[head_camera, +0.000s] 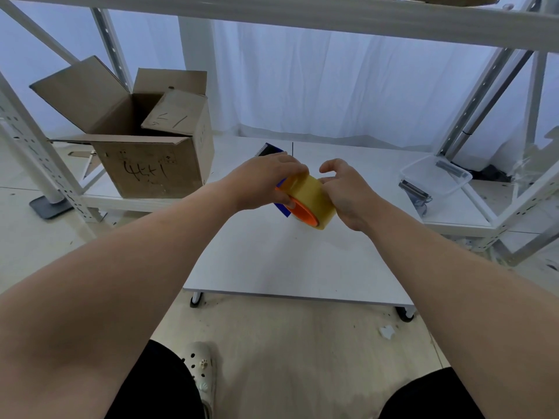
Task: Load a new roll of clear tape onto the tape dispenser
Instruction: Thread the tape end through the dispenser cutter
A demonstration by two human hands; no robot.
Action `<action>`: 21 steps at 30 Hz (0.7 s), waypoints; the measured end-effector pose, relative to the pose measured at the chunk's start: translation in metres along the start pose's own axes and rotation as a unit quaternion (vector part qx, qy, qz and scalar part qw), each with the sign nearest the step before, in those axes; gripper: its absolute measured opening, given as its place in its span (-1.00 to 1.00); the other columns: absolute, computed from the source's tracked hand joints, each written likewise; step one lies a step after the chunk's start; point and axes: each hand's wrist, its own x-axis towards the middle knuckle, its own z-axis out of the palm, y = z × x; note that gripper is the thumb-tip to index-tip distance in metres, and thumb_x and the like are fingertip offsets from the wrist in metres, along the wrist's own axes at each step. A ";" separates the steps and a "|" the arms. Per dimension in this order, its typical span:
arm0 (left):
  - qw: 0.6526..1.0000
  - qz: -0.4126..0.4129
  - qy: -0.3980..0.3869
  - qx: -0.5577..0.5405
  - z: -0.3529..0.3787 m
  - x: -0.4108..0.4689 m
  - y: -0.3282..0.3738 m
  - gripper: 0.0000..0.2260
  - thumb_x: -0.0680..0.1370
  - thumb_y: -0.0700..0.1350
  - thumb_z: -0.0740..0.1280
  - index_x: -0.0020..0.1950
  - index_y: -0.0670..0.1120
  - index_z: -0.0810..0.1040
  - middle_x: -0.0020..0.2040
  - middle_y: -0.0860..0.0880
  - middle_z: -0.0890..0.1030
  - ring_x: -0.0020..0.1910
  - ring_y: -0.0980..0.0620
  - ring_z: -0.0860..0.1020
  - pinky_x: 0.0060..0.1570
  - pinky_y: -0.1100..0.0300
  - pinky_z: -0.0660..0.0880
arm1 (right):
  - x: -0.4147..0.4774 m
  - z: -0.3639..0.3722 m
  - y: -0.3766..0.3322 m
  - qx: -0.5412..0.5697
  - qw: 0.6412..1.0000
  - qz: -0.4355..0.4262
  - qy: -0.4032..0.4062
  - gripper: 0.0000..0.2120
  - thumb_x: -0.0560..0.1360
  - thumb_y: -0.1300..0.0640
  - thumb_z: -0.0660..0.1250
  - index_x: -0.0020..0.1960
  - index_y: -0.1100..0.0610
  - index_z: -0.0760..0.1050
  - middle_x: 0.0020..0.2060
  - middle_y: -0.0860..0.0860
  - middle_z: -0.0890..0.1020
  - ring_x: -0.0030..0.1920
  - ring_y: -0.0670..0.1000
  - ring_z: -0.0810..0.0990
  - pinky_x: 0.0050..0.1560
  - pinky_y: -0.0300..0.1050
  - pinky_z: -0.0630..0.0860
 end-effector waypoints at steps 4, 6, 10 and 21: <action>0.999 -0.020 -0.021 -0.015 0.004 0.000 -0.003 -0.47 0.45 0.05 0.42 0.38 0.07 0.34 0.31 0.06 0.45 0.25 0.01 0.41 0.07 0.22 0.36 | -0.002 -0.001 -0.002 0.032 0.999 0.012 -0.036 -0.62 0.47 0.22 0.29 0.24 0.05 0.29 0.03 -0.01 0.42 0.06 0.06 0.43 -0.03 -0.07 0.45; 0.999 -0.021 -0.035 -0.018 0.006 0.000 -0.003 -0.48 0.45 0.04 0.42 0.37 0.07 0.35 0.30 0.06 0.46 0.24 0.01 0.43 0.06 0.21 0.37 | -0.003 0.002 -0.002 -0.020 0.999 0.016 -0.048 -0.57 0.46 0.17 0.33 0.26 0.02 0.26 0.05 -0.01 0.42 0.00 0.01 0.44 -0.11 -0.13 0.46; 0.999 -0.024 -0.039 -0.021 0.008 -0.001 -0.003 -0.48 0.44 0.04 0.42 0.37 0.08 0.35 0.30 0.07 0.46 0.24 0.01 0.44 0.07 0.21 0.38 | -0.003 0.005 -0.004 -0.048 0.997 0.017 -0.053 -0.58 0.47 0.20 0.29 0.24 -0.02 0.23 0.04 -0.01 0.41 -0.15 -0.04 0.41 -0.23 -0.20 0.41; 1.000 -0.013 -0.020 -0.016 0.003 -0.001 0.002 -0.48 0.44 0.04 0.44 0.35 0.09 0.36 0.30 0.08 0.46 0.25 0.04 0.42 0.08 0.22 0.37 | -0.005 0.007 -0.007 -0.048 0.998 0.010 -0.034 -0.59 0.49 0.22 0.26 0.28 0.02 0.23 0.03 -0.01 0.38 -0.20 -0.06 0.37 -0.30 -0.22 0.35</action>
